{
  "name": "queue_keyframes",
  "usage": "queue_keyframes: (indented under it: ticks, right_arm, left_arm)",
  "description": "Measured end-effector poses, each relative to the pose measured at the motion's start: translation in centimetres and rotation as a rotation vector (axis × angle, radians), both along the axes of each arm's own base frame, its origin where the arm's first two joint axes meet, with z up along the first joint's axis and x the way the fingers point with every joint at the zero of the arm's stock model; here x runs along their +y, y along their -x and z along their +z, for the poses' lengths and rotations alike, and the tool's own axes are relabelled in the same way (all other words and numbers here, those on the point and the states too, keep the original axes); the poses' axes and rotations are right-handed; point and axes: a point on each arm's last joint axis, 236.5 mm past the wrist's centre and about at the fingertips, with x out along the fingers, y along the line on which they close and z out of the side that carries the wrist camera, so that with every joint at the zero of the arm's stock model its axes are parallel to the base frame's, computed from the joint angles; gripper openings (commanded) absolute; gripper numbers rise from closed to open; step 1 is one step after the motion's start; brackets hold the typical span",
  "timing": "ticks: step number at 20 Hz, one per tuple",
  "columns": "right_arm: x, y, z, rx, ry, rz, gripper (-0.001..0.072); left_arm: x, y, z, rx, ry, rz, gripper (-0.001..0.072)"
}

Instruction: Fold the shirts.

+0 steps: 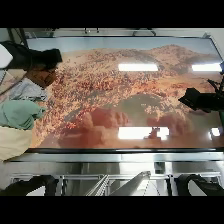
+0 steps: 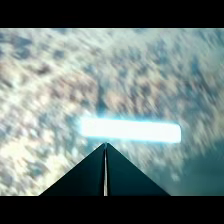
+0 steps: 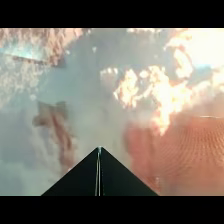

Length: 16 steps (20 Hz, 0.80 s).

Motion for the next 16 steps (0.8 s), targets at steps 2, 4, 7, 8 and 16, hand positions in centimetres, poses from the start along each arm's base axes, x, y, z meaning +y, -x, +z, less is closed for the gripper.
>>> queue_keyframes:
  ticks: [2, 4, 7, 8, 16]
  right_arm:
    - [0.5, -0.1, 0.3, -0.006, -0.030, -0.001, 0.0019]
    - [0.9, -0.2, 0.6, -0.009, -0.052, -0.002, 0.0019]
    - [1.2, -0.2, 0.8, -0.012, -0.068, -0.003, 0.0019]
    - [1.2, -0.2, 0.8, -0.013, -0.071, -0.002, 0.0019]
    - [1.4, -0.3, 0.9, -0.013, -0.081, -0.002, 0.0019]
  left_arm:
    - [3.9, -2.9, 0.1, 0.000, -0.024, 0.063, 0.0444]
    - [7.0, -5.2, -1.0, 0.024, -0.086, 0.063, 0.0720]
    - [9.8, -7.6, -5.0, 0.111, -0.172, 0.013, 0.0720]
    - [10.4, -8.3, -6.8, 0.145, -0.191, -0.004, 0.0720]
    - [15.1, -12.0, -18.1, 0.319, -0.439, -0.051, 0.0720]
